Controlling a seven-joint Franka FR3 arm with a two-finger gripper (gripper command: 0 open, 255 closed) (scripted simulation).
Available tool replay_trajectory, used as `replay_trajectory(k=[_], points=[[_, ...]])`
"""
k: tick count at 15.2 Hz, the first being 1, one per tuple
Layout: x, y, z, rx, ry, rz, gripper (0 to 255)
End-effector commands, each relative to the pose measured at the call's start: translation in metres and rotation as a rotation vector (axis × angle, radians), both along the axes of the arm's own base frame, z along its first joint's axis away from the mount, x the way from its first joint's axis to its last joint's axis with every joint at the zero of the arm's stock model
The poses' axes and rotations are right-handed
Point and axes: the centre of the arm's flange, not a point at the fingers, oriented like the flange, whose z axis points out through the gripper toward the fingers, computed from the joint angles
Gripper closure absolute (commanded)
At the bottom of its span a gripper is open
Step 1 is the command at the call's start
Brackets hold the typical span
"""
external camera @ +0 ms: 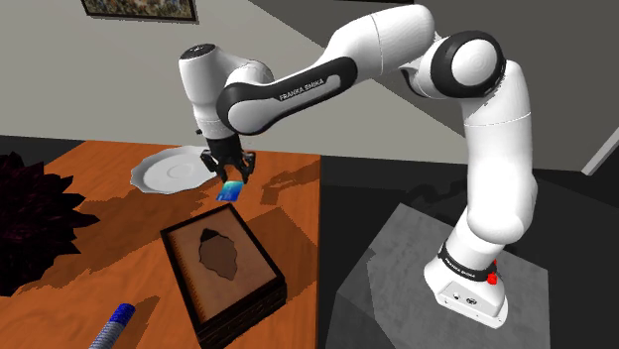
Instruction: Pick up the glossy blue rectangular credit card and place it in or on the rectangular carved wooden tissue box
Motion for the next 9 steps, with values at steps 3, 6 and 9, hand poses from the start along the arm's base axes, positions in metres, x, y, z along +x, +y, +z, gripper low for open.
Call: replay_trajectory(k=[3,6,9], points=[[0.0,0.0,0.021,0.0,0.0,0.0,255],[0.0,0.0,0.037,0.0,0.0,0.0,255],[0.0,0.0,0.052,0.0,0.0,0.0,255]])
